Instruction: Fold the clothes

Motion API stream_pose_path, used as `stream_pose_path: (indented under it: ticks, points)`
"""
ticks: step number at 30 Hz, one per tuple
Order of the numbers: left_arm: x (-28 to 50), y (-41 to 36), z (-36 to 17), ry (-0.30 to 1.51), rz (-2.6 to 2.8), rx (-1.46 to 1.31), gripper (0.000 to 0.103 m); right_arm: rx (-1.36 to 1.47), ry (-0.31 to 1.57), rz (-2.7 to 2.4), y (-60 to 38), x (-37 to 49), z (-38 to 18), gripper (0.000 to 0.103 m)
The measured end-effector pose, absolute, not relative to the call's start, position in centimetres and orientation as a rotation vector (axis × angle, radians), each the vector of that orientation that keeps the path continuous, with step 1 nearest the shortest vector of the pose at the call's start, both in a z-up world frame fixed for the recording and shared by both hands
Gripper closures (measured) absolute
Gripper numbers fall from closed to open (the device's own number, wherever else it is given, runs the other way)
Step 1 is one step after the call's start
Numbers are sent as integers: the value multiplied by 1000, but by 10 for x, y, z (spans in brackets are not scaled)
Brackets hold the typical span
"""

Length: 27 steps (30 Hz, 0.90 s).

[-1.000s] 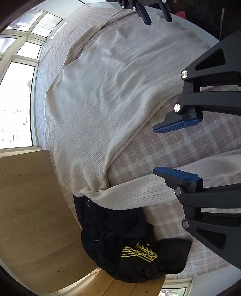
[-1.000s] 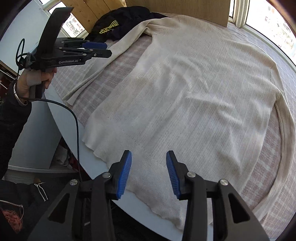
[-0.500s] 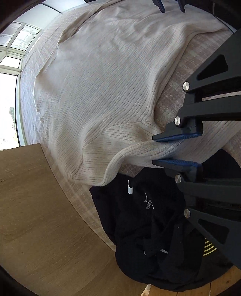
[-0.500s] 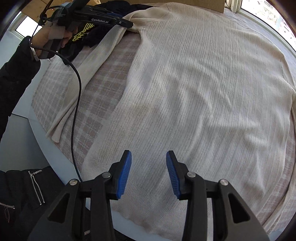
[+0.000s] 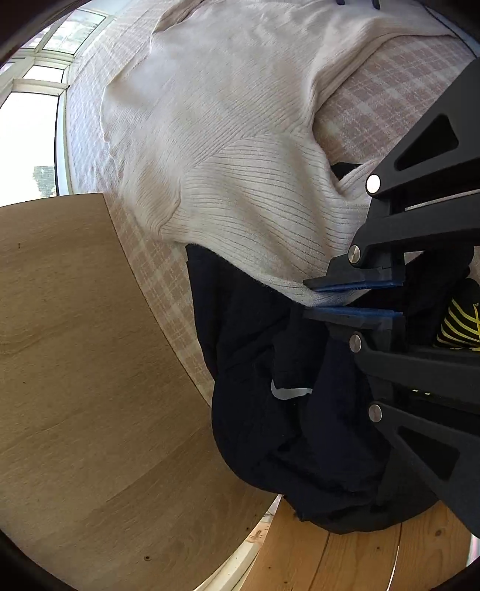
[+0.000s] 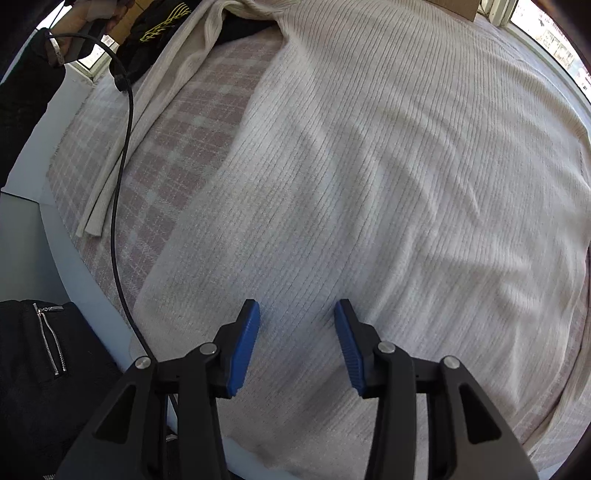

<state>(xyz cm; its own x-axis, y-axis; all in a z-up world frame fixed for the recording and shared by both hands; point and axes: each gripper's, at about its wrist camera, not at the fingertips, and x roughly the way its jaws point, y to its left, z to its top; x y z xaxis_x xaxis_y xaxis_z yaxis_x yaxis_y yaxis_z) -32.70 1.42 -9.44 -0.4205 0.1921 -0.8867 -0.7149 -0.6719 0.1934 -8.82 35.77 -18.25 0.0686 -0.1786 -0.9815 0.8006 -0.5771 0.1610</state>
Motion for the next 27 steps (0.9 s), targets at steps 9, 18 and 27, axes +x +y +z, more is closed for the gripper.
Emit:
stream_pose_path:
  ticks: [9, 18, 27]
  points:
    - [-229, 61, -81, 552, 1718, -1198, 87, 1548, 552, -1612, 342, -84, -168, 60]
    - [-171, 104, -121, 648, 1468, -1243, 88, 1490, 527, -1589, 305, -79, -168, 61]
    - [-173, 133, -135, 808, 1474, -1213, 87, 1501, 543, -1465, 277, -61, -182, 61]
